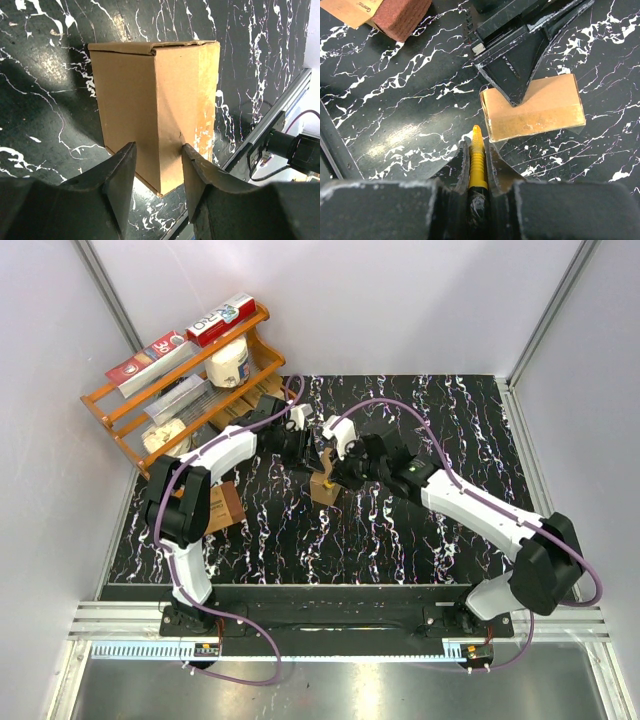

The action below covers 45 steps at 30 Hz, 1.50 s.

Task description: Unpack the express box

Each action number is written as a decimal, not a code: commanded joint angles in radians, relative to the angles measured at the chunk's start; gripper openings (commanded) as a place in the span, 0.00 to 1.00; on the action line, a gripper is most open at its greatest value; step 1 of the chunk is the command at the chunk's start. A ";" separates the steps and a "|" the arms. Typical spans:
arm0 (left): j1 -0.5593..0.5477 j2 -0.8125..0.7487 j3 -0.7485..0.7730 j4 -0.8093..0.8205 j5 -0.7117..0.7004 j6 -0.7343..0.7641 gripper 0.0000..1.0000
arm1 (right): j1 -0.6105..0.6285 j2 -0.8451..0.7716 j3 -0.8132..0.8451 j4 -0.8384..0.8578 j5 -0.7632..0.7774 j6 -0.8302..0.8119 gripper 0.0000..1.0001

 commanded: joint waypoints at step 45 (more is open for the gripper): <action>0.003 0.058 0.032 -0.054 -0.008 0.074 0.41 | -0.002 0.085 0.086 0.104 -0.005 -0.048 0.00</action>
